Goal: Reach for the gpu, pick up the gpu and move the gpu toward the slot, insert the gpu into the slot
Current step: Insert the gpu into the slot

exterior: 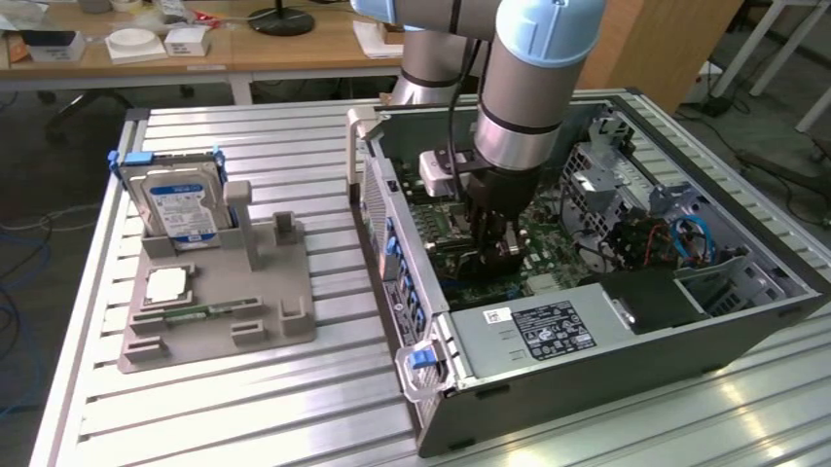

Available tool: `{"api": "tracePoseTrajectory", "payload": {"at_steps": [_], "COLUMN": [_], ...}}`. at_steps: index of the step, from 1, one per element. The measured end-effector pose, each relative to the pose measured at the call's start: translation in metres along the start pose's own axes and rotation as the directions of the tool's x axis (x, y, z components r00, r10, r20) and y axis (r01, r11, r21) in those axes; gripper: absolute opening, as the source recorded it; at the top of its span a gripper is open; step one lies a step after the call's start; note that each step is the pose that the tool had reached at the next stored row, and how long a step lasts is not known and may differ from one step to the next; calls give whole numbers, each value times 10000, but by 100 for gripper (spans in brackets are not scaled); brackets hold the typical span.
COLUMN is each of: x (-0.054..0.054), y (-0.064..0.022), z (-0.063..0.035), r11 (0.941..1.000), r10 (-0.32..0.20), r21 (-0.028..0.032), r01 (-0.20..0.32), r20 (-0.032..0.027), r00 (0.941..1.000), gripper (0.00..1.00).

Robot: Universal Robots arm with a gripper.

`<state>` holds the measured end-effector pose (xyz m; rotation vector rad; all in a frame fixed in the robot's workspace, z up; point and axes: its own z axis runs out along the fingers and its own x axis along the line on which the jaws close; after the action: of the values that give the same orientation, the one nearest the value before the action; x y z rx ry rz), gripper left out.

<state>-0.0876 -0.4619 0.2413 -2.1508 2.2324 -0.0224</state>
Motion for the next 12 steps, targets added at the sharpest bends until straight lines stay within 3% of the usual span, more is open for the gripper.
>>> {"api": "tracePoseTrajectory", "payload": {"at_steps": [12], "x": [-1], "y": [1], "z": [7], "r11": [10000], "r10": [2], "r21": [4], "r01": [-2], "r20": [10], "r00": [10000], "gripper": [25]}}
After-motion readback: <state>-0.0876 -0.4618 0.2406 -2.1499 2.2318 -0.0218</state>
